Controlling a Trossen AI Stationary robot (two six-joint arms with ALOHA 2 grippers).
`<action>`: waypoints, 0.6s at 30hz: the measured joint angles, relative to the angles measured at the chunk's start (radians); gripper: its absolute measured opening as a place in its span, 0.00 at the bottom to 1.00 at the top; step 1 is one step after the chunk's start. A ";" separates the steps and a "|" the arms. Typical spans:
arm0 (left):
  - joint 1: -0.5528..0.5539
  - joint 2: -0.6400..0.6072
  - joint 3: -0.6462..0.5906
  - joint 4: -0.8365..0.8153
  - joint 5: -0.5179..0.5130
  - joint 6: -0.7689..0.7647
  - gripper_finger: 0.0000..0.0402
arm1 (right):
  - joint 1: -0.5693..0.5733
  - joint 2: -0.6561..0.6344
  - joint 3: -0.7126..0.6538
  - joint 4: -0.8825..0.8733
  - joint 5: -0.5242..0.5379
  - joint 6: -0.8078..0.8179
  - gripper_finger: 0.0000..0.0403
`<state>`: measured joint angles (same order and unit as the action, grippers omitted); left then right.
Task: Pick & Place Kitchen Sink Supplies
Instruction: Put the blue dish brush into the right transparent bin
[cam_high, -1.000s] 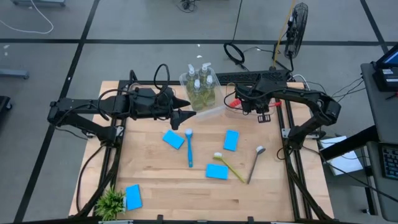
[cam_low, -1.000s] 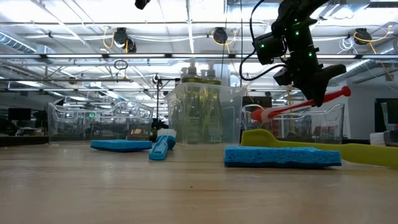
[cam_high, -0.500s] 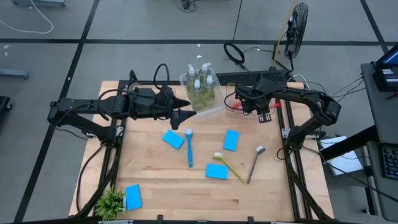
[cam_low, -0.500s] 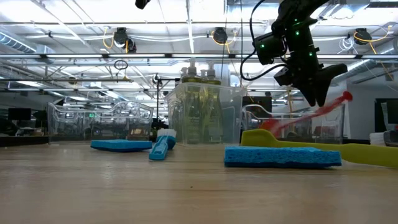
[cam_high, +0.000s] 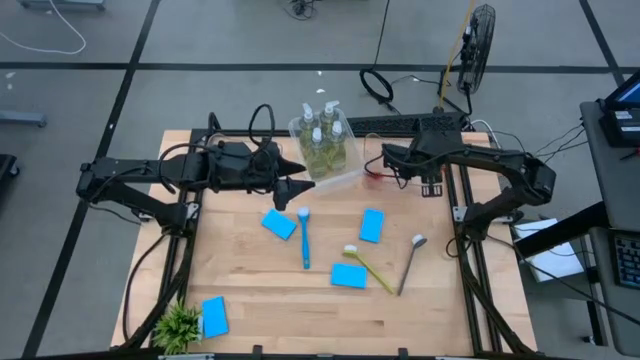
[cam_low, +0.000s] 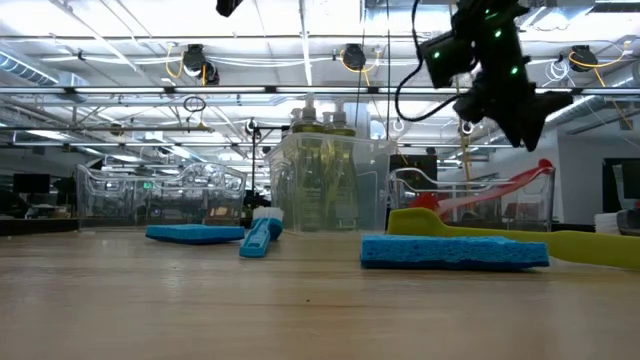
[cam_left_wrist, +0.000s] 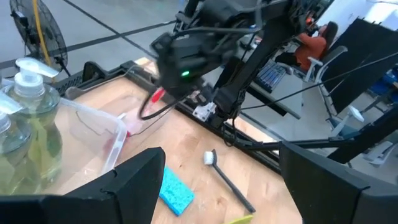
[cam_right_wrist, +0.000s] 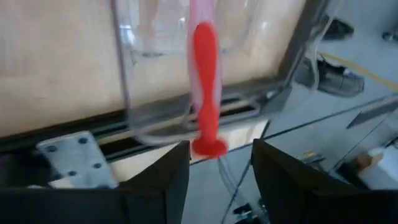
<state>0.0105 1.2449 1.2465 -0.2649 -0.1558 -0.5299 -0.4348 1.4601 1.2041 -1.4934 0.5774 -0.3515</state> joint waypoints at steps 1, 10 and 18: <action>0.000 0.000 0.000 -0.008 0.000 -0.002 0.77 | 0.013 -0.016 0.000 -0.022 -0.004 0.037 0.40; -0.019 0.000 0.000 -0.195 0.003 -0.132 0.77 | 0.127 -0.218 0.000 -0.027 -0.306 0.379 0.42; -0.064 0.088 0.000 -0.302 -0.048 -0.331 0.77 | 0.185 -0.402 0.000 0.192 -0.451 0.592 0.43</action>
<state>-0.0534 1.3331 1.2465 -0.5668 -0.2035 -0.8612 -0.2497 1.0584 1.2041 -1.3013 0.1262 0.2406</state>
